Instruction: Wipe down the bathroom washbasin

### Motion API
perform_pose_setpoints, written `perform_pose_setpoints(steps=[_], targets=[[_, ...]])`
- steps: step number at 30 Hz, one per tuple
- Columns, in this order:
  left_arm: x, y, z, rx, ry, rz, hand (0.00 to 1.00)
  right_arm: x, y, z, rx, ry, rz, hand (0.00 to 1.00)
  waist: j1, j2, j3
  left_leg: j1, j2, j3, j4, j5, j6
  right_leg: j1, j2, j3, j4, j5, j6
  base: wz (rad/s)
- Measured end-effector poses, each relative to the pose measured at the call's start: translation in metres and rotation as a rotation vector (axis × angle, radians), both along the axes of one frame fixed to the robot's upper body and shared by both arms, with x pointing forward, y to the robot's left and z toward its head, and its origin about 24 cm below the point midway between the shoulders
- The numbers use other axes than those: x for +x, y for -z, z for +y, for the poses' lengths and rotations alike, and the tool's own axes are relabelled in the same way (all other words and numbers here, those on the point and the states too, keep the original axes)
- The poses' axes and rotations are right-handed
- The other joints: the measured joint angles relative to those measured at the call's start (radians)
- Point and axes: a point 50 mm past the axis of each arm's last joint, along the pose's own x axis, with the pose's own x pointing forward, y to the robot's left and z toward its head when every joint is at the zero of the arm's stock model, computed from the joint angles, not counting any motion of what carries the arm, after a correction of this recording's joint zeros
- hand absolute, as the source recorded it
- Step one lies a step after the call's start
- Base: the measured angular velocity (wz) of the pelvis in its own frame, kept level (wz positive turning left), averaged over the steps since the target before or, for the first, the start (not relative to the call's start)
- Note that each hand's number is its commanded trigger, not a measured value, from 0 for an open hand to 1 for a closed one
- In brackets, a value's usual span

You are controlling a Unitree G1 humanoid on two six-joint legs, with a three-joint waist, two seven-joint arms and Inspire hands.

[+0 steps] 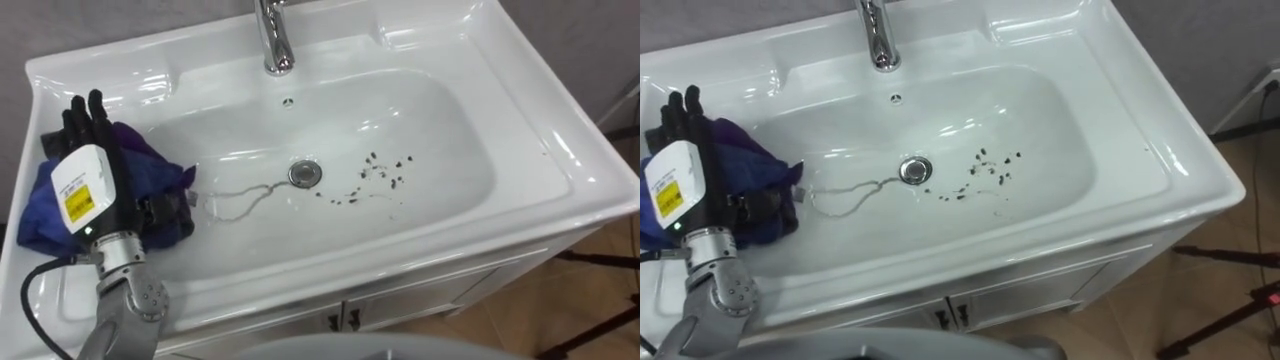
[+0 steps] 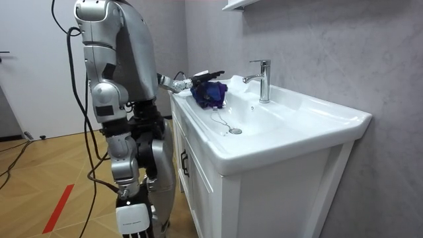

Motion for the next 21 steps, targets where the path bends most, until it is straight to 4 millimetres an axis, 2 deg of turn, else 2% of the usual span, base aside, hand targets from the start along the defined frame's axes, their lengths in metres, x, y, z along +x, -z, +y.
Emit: perform_pose_setpoints(steps=[3,21], targets=[[-0.001,0.003,0.001,0.004,-0.011,0.017,0.00,0.000,0.000,0.000,-0.008,-0.009,0.003,0.00,-0.001,0.003,-0.0020,0.000,-0.001,0.000,0.003,0.000,0.000,0.000,-0.001,0.000,0.001,0.000,0.000,0.00],[-0.002,0.026,0.010,0.007,-0.067,0.126,0.00,0.001,-0.001,-0.002,-0.028,-0.037,0.010,0.00,-0.009,0.009,-0.0018,0.017,-0.001,0.011,-0.003,0.000,0.000,0.001,0.000,0.011,0.014,-0.005,-0.001,-0.02]])
